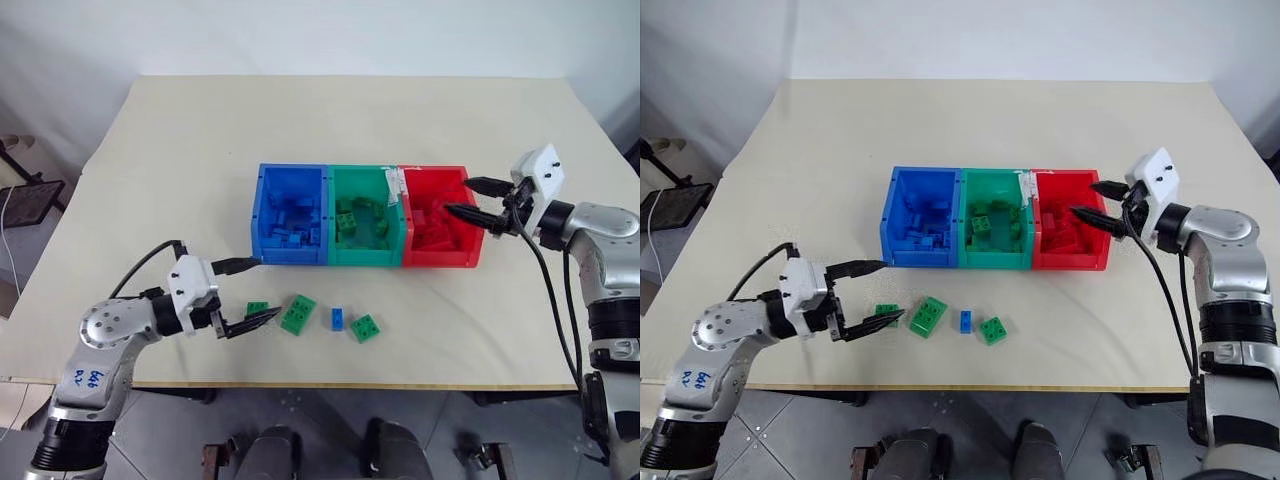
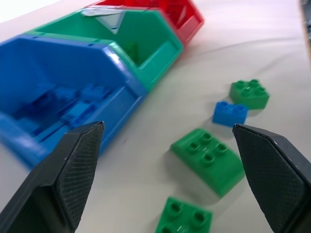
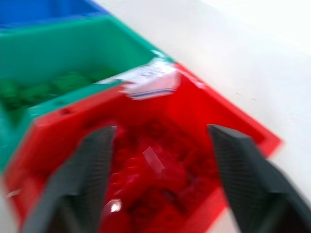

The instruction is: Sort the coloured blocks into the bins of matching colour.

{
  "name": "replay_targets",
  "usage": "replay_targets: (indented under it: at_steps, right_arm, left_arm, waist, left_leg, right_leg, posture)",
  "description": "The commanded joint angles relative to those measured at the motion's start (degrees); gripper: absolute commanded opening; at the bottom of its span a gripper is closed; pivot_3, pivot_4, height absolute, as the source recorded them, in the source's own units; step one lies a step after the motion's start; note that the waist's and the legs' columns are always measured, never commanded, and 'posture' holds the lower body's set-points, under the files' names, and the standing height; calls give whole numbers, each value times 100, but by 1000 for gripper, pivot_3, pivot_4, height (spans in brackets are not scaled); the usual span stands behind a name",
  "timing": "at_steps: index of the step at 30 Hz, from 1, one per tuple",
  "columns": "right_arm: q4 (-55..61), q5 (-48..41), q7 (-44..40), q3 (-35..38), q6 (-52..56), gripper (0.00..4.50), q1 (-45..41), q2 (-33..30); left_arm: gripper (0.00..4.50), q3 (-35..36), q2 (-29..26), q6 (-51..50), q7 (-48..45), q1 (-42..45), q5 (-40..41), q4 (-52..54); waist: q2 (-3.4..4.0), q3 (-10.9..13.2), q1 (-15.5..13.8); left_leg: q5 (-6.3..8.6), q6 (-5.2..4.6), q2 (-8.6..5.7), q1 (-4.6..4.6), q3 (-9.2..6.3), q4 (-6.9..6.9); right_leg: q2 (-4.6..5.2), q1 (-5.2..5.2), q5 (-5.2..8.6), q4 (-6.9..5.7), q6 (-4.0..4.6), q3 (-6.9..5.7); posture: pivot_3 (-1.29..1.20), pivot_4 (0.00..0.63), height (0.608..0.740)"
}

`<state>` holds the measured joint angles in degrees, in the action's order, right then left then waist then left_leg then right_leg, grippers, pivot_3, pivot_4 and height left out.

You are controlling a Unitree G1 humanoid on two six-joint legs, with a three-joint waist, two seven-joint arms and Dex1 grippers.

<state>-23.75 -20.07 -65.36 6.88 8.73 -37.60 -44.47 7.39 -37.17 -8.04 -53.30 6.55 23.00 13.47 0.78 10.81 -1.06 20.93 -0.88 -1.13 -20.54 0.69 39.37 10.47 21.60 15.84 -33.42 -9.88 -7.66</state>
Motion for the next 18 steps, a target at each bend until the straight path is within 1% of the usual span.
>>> replay_targets:
  at_steps: [1, 5, 8, 10, 12, 14, 18]
  right_arm:
    - [423, -162, -197, 301, -96, 4481, 252, -267]
    - [1107, -541, -490, 652, 52, 4481, 1021, -462]
    - [1726, -778, -882, 1055, -151, 4481, 1953, -660]
    - [1844, -712, -1139, 1202, -303, 4481, 2457, -879]
    - [1747, -532, -1392, 1286, -689, 4481, 2824, -1080]
    - [1718, -506, -1454, 1307, -838, 4481, 2962, -1148]
    - [2188, -655, -1374, 1105, -609, 4481, 2960, -1046]
  left_arm:
    - [4500, 88, -60, 144, -31, 24, -19, -34]
    - [4500, 36, -56, 256, -125, 160, -55, -203]
    - [4500, -26, -122, 411, -347, 239, -81, -350]
    - [4500, -12, -218, 484, -508, 272, -84, -506]
    - [4500, 10, -322, 500, -696, 335, -19, -681]
    - [4500, -12, -392, 514, -889, 425, 36, -798]
    - [4500, -99, -401, 581, -1159, 568, 71, -829]
  waist:
    - [0, 0, -8]
    - [0, 0, -42]
    - [0, 0, -47]
    - [0, 0, -35]
    - [0, 0, -26]
    - [0, 0, -13]
    - [0, 0, 6]
  left_leg:
    - [0, -1, -1, 0, 4, 1]
    - [0, -1, 1, 0, 0, 4]
    - [1, -1, 0, 0, 0, 3]
    - [2, -3, -3, 1, 10, 4]
    - [2, -3, -1, 4, 12, 3]
    - [2, -3, 2, 11, 19, 3]
    - [1, -3, 5, 23, 33, 4]
  right_leg:
    - [1, 0, 0, 1, 0, 2]
    - [1, -1, 0, -1, 0, 0]
    - [0, -3, 0, 1, 0, -1]
    - [2, -4, 0, 2, -1, 4]
    - [1, -4, 0, 2, -1, 5]
    - [0, -4, 0, 0, 0, 10]
    - [-1, -8, 0, -1, 0, 22]
  posture:
    - [0, 150, 740]
    - [0, 150, 740]
    - [0, 150, 740]
    - [0, 150, 740]
    - [0, 150, 740]
    - [0, 150, 740]
    - [0, 150, 740]
